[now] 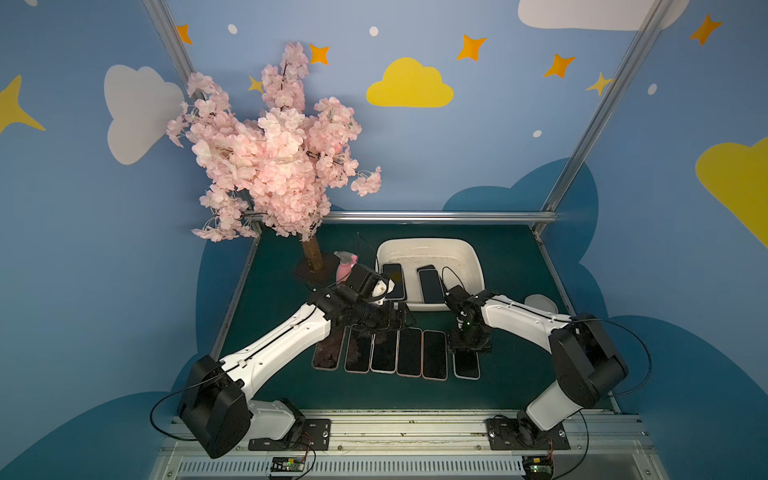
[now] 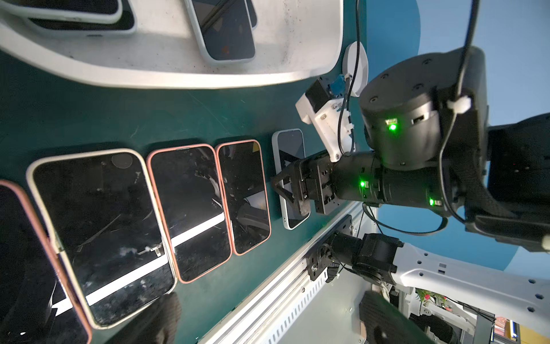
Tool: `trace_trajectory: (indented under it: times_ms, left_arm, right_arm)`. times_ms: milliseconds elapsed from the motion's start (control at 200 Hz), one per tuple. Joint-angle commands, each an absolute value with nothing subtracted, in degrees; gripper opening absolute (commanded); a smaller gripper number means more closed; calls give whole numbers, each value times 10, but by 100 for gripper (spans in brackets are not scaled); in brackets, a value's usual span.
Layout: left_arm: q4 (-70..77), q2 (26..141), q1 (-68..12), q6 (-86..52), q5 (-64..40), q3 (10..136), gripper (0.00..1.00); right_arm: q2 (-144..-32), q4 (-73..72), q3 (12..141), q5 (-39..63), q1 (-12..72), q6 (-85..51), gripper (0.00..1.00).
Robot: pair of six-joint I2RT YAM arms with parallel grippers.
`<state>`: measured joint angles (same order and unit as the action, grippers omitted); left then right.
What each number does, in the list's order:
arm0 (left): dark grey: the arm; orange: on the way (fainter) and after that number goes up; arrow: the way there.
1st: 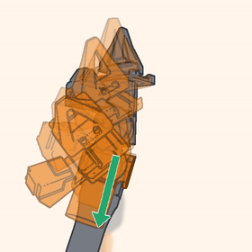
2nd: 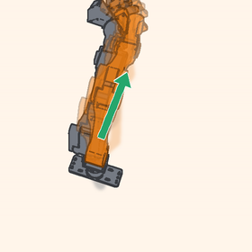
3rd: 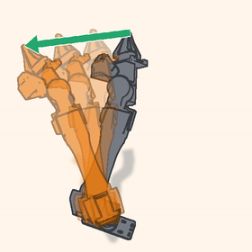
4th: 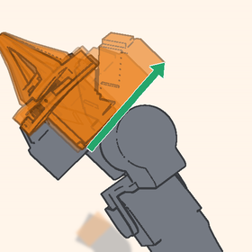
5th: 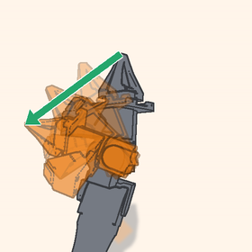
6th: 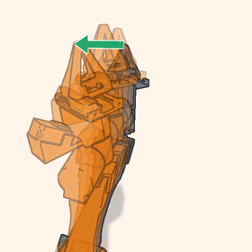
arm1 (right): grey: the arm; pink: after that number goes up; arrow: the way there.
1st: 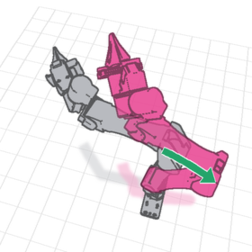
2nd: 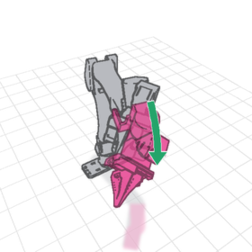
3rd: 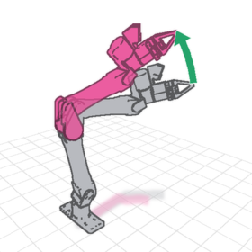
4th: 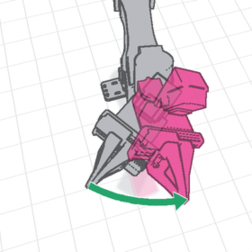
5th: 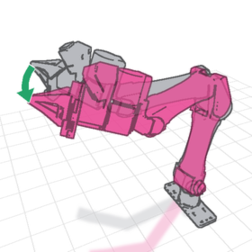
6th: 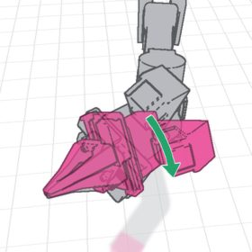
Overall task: Take the phone out of the storage box
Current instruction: Place the phone at the center of the board.
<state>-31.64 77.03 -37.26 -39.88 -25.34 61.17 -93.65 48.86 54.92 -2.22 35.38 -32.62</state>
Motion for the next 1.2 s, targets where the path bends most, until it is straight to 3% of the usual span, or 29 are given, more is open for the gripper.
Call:
trace_trajectory:
  times_ms: [0,401,666,1006,1197]
  left_arm:
    - [-342,756,-372,-398,-239,607,99]
    - [-346,758,-362,-393,-242,607,99]
    - [-334,777,-356,-390,-249,616,99]
    - [-305,763,-344,-390,-235,624,99]
    - [-293,724,-324,-394,-218,615,99]
  right_arm:
    - [-956,466,553,-10,359,-333,71]
    - [-999,461,558,5,369,-336,85]
    - [-962,493,572,10,369,-331,98]
    - [-821,622,687,-33,364,-277,98]
    - [-831,571,753,-47,346,-226,99]
